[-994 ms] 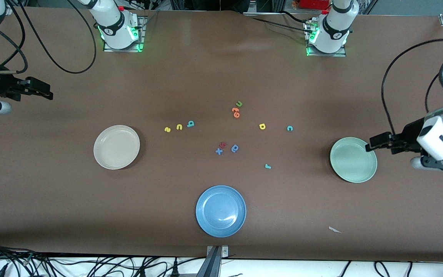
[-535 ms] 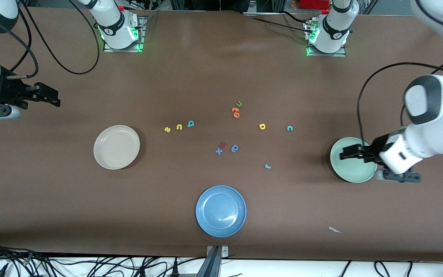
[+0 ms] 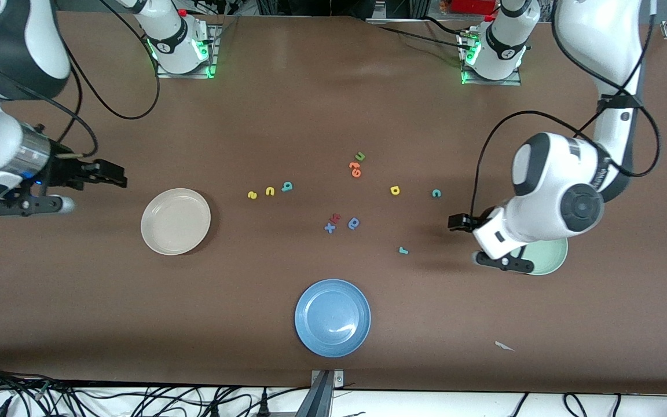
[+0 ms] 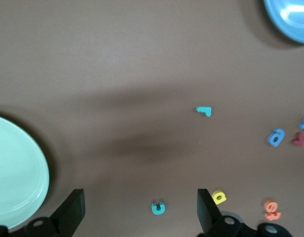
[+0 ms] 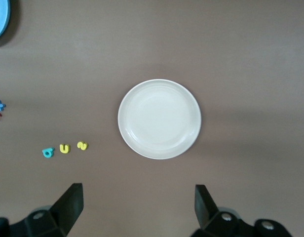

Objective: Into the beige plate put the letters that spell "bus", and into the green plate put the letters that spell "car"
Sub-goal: 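Move the left gripper and the right gripper toward the scattered letters, then grasp the teal c with the left gripper while the right gripper grasps yellow 2, then place the teal c on the green plate with the left gripper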

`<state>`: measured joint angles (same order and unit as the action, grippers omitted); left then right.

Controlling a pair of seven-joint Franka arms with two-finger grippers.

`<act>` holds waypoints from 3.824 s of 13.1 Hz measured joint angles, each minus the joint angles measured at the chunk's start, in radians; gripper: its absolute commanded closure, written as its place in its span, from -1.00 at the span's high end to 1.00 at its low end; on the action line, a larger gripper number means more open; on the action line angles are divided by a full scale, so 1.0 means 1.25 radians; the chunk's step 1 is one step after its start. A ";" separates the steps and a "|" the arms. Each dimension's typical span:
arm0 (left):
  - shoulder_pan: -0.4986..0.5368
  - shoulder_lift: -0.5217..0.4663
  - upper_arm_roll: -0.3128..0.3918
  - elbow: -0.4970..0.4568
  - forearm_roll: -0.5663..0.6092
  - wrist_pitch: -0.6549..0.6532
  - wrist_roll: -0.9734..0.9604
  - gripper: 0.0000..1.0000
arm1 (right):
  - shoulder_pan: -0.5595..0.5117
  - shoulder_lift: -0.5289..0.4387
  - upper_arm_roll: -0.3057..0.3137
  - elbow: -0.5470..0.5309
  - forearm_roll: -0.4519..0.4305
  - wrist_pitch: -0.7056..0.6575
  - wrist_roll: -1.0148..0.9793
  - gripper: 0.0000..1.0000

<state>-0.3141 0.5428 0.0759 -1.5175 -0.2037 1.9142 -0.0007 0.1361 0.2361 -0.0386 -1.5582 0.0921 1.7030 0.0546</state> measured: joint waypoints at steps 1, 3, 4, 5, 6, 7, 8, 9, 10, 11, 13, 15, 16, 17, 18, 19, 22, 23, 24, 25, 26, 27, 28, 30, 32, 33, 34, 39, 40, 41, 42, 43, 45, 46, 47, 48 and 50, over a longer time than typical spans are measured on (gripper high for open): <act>-0.014 -0.001 0.000 -0.015 0.007 0.015 -0.005 1.00 | 0.019 0.013 0.000 0.000 0.001 0.017 0.031 1.00; -0.042 -0.014 0.000 -0.079 0.008 0.099 -0.014 1.00 | 0.046 0.039 0.022 -0.009 0.001 0.064 0.113 1.00; -0.056 -0.030 0.000 -0.140 0.008 0.177 -0.020 1.00 | 0.050 0.048 0.050 -0.025 0.001 0.100 0.152 1.00; -0.069 -0.050 0.001 -0.208 0.009 0.256 -0.022 1.00 | 0.053 0.055 0.078 -0.051 -0.004 0.144 0.186 1.00; -0.082 -0.070 0.000 -0.281 0.012 0.332 -0.022 1.00 | 0.054 0.059 0.103 -0.083 -0.014 0.189 0.211 1.00; -0.095 -0.087 0.000 -0.349 0.023 0.403 -0.023 1.00 | 0.055 0.061 0.125 -0.118 -0.029 0.232 0.230 1.00; -0.107 -0.098 0.000 -0.405 0.036 0.458 -0.024 1.00 | 0.055 0.061 0.144 -0.151 -0.046 0.269 0.250 1.00; -0.117 -0.105 0.000 -0.448 0.048 0.490 -0.025 0.99 | 0.056 0.062 0.159 -0.179 -0.061 0.299 0.270 1.00; -0.125 -0.108 0.000 -0.475 0.062 0.503 -0.026 0.96 | 0.056 0.063 0.171 -0.203 -0.069 0.325 0.284 1.00; -0.132 -0.110 0.000 -0.492 0.077 0.508 -0.031 0.93 | 0.056 0.065 0.182 -0.224 -0.073 0.350 0.300 1.00; -0.143 -0.114 0.000 -0.515 0.114 0.510 -0.052 0.90 | 0.055 0.073 0.206 -0.271 -0.102 0.417 0.337 1.00; -0.150 -0.115 0.000 -0.530 0.155 0.510 -0.083 0.85 | 0.056 0.088 0.231 -0.329 -0.154 0.506 0.405 1.00; -0.155 -0.115 0.000 -0.537 0.177 0.510 -0.107 0.84 | 0.056 0.097 0.242 -0.356 -0.179 0.550 0.440 1.00; -0.161 -0.115 0.000 -0.544 0.198 0.510 -0.132 0.80 | 0.056 0.106 0.251 -0.378 -0.202 0.585 0.469 1.00; -0.166 -0.114 0.000 -0.549 0.212 0.511 -0.153 0.75 | 0.057 0.114 0.256 -0.394 -0.223 0.610 0.488 1.00; -0.170 -0.114 0.000 -0.552 0.216 0.511 -0.163 0.68 | 0.057 0.120 0.258 -0.407 -0.237 0.629 0.496 1.00; -0.173 -0.106 0.000 -0.564 0.217 0.511 -0.170 0.51 | 0.056 0.139 0.258 -0.450 -0.243 0.722 0.497 1.00; -0.173 -0.099 0.000 -0.566 0.217 0.511 -0.170 0.49 | 0.056 0.147 0.258 -0.473 -0.244 0.772 0.497 1.00; -0.173 -0.093 0.000 -0.566 0.217 0.512 -0.171 0.48 | 0.056 0.156 0.258 -0.498 -0.244 0.818 0.497 1.00; -0.173 -0.088 0.000 -0.566 0.217 0.514 -0.172 0.38 | 0.056 0.164 0.258 -0.517 -0.245 0.848 0.497 1.00; -0.173 -0.085 0.000 -0.566 0.217 0.517 -0.172 0.25 | 0.056 0.169 0.258 -0.530 -0.246 0.862 0.497 1.00; -0.173 -0.085 -0.001 -0.566 0.217 0.520 -0.173 0.06 | 0.056 0.172 0.258 -0.535 -0.248 0.864 0.497 1.00; -0.173 -0.085 -0.001 -0.566 0.217 0.520 -0.174 -0.09 | 0.056 0.175 0.258 -0.536 -0.257 0.864 0.497 1.00; -0.174 -0.085 -0.004 -0.565 0.217 0.522 -0.177 -0.27 | 0.054 0.175 0.257 -0.537 -0.281 0.864 0.498 1.00; -0.175 -0.085 -0.004 -0.565 0.217 0.522 -0.179 -0.38 | 0.053 0.177 0.256 -0.542 -0.296 0.864 0.498 1.00; -0.175 -0.085 -0.002 -0.565 0.217 0.522 -0.179 -0.44 | 0.053 0.179 0.252 -0.544 -0.311 0.864 0.498 1.00; -0.175 -0.085 -0.002 -0.565 0.217 0.522 -0.180 -0.48 | 0.053 0.183 0.247 -0.545 -0.326 0.864 0.499 1.00; -0.175 -0.086 -0.001 -0.565 0.217 0.521 -0.180 -0.59 | 0.051 0.204 0.233 -0.545 -0.352 0.868 0.499 0.74; -0.174 -0.086 -0.001 -0.565 0.217 0.521 -0.180 -0.61 | 0.051 0.204 0.233 -0.545 -0.353 0.870 0.499 0.61; -0.173 -0.086 -0.001 -0.564 0.217 0.521 -0.180 -0.61 | 0.051 0.203 0.233 -0.545 -0.354 0.873 0.499 0.46; -0.170 -0.085 -0.001 -0.561 0.217 0.521 -0.180 -0.66 | 0.051 0.203 0.233 -0.545 -0.354 0.874 0.499 0.33; -0.162 -0.082 0.001 -0.555 0.217 0.521 -0.180 -0.67 | 0.052 0.203 0.234 -0.545 -0.354 0.879 0.499 0.29; -0.139 -0.077 0.003 -0.536 0.217 0.521 -0.176 -0.69 | 0.052 0.203 0.236 -0.543 -0.354 0.883 0.502 0.14; -0.125 -0.074 0.004 -0.521 0.217 0.513 -0.171 -0.70 | 0.052 0.203 0.236 -0.543 -0.355 0.890 0.503 0.06; -0.115 -0.072 0.004 -0.498 0.217 0.486 -0.169 -0.70 | 0.052 0.203 0.236 -0.543 -0.359 0.893 0.504 0.01; -0.106 -0.070 0.003 -0.464 0.217 0.441 -0.166 -0.70 | 0.053 0.203 0.236 -0.543 -0.361 0.897 0.506 -0.02; -0.079 -0.065 0.005 -0.372 0.217 0.325 -0.119 -0.70 | 0.053 0.204 0.236 -0.543 -0.363 0.900 0.510 -0.14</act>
<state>-0.4132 0.4613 0.0815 -1.9830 0.0673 2.3209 -0.1494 0.2022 0.4906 0.2570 -2.2375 -0.3620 2.8276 0.6923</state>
